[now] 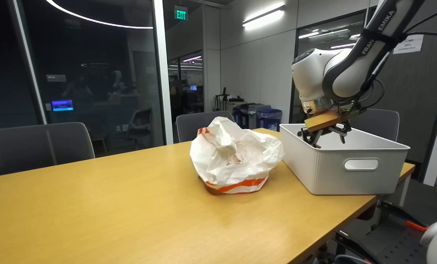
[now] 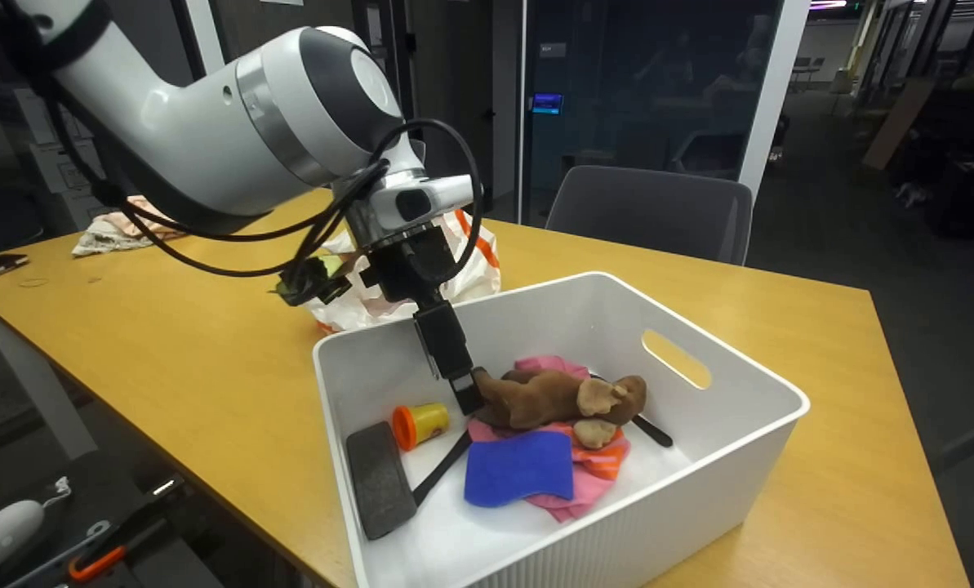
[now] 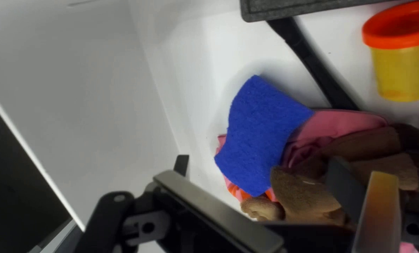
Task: Remove the toy moose, the pink shirt and blue object from the white basket and put them in the plastic bag
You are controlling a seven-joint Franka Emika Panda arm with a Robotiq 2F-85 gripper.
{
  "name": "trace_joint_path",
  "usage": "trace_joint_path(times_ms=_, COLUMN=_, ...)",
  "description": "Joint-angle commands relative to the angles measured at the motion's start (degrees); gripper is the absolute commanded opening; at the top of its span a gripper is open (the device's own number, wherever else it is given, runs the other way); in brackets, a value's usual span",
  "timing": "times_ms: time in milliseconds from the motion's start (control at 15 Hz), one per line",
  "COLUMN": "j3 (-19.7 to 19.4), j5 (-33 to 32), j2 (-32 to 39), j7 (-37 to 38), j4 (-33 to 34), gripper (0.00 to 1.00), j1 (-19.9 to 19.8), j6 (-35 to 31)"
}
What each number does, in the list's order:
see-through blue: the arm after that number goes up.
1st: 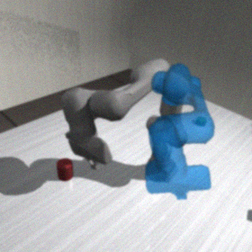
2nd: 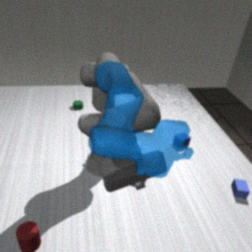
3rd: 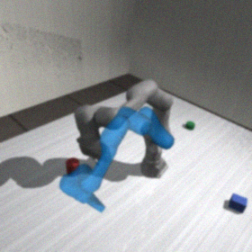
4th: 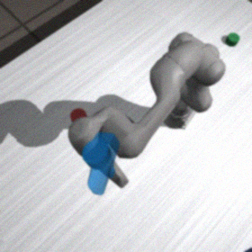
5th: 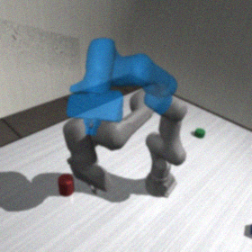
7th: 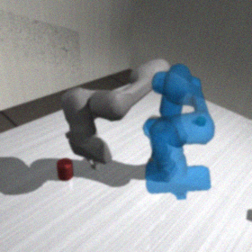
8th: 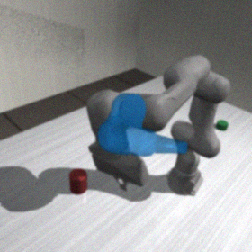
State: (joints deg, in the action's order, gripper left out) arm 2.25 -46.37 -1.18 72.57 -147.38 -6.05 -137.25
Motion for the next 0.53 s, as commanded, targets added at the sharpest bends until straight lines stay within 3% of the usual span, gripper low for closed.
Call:
trace_joint_path(times_ms=0, j3=-3.07, j5=1.42, j2=2.9, j7=-0.55, j4=2.43, gripper=1.0, j1=0.25, j6=-7.98)
trace_joint_path(times_ms=333, j3=-6.95, j5=-14.91, j2=10.05, j7=12.1, j4=7.32, gripper=1.0, j1=0.88, j6=-10.53)
trace_joint_path(times_ms=467, j3=-7.66, j5=-17.6, j2=13.59, j7=15.11, j4=8.81, gripper=1.0, j1=1.14, j6=-11.73)
